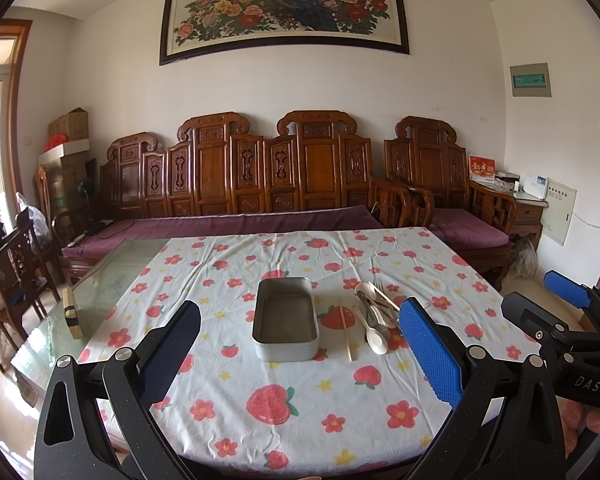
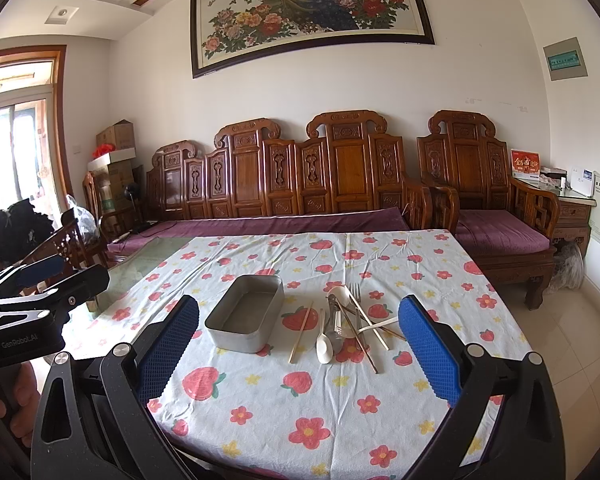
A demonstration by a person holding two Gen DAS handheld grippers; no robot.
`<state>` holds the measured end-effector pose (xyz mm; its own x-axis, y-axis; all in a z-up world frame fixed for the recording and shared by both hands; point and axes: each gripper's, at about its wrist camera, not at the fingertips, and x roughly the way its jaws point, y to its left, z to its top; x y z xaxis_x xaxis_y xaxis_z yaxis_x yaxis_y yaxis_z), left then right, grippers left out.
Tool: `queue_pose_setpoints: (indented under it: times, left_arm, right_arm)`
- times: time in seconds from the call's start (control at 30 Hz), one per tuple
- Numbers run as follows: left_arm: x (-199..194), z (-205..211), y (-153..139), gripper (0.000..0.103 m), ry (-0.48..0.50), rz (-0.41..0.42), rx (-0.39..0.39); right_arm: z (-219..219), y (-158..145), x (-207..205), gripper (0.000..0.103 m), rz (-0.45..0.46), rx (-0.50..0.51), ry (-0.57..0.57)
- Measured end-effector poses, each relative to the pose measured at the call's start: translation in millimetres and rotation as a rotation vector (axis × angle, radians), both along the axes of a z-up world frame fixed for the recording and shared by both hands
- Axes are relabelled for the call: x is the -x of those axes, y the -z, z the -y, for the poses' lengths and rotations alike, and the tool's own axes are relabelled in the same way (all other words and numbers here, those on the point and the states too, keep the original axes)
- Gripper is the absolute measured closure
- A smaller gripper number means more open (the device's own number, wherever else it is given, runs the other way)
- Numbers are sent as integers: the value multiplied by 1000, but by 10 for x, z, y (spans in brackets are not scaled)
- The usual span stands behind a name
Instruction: Organize utensils
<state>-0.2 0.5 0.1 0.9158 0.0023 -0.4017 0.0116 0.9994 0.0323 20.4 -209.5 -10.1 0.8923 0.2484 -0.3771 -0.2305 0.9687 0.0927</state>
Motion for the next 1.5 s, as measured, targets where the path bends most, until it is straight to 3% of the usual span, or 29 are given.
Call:
queue_pose_setpoints:
  times: [0.37, 0.63, 1.5]
  left_arm:
    - [-10, -5, 10, 7, 2, -6, 2]
    - [-147, 41, 70, 7, 8, -60, 0]
    - [-960, 104, 820, 7, 133, -243, -9]
  right_arm:
    - [10, -2, 1, 3, -1, 0, 1]
    - [-1, 41, -64, 3, -34, 9, 11]
    - [123, 720, -795, 3, -151, 55, 24]
